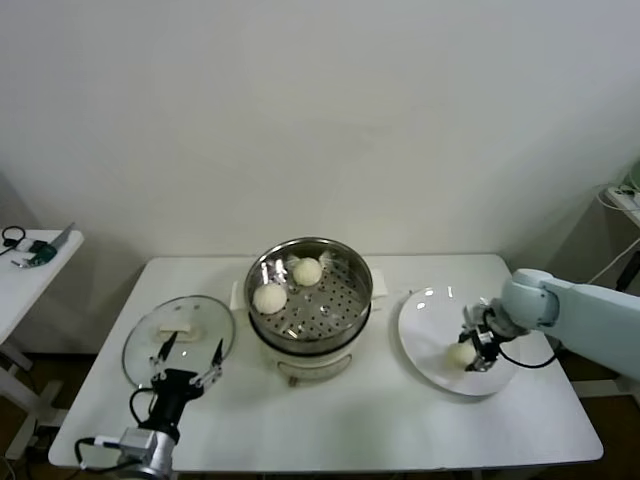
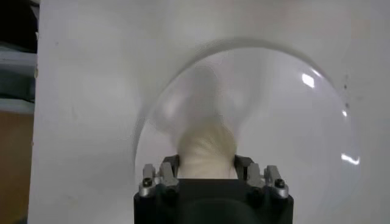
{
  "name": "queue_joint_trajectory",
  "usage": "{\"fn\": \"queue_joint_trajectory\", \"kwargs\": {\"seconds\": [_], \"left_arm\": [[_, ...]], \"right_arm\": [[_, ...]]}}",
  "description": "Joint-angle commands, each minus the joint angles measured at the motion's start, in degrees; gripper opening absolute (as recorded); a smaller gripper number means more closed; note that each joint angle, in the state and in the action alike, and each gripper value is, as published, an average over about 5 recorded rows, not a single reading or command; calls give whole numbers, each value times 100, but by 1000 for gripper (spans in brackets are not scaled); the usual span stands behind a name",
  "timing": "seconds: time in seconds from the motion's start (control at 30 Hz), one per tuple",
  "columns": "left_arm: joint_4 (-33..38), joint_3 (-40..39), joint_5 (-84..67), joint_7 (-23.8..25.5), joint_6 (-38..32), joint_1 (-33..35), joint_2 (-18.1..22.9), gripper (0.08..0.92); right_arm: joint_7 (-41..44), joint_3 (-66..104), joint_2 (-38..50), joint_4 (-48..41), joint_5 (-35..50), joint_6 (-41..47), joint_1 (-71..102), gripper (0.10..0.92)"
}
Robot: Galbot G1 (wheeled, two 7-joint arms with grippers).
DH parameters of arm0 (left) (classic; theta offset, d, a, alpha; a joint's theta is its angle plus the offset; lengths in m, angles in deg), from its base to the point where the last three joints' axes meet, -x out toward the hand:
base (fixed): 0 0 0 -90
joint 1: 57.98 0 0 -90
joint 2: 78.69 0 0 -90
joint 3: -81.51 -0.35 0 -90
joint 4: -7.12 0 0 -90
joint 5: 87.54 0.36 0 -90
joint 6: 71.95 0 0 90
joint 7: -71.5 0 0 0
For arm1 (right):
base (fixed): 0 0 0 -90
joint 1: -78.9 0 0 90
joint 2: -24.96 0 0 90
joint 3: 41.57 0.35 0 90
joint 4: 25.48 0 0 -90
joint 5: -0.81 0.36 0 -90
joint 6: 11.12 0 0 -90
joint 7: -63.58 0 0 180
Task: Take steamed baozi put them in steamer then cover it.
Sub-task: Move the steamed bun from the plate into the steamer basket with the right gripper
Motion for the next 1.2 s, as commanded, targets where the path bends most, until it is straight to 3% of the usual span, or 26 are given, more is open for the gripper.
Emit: {"fn": "queue_joint_trajectory", "kwargs": {"seconds": [0.03,0.27,0.47,0.6,0.77,0.97,1.2], "left_arm": [[55,5,-7,9,11,8,-39,823],[117,20,20,25,20,2,-54,823],[176,71,21,25,0,38,-52,823],[206,140,10,16,-7,63,-45,823],[221,227,-35,3,-39,91,-44,823],[232,274,-50,-3,-41,84,-29,823],[229,292,-30,-6,-45,91,7,823]], "right_arm": [[212,-942,-176,467,544,-264,-2012,608],[477,-2147,-1502,391,1740,-1779,-4699,611],[576,-1681,-2576,414,1870,-3142,-5117,611],[241,-1404,-3044,820,1216,-3646,-4666,610],[-171,-1423,-3367,963,-362,-4204,-3568,609],[-565,-1121,-3683,316,-1706,-4480,-2363,605],[-692,-828,-4061,-462,-2235,-4662,-1568,602]]}}
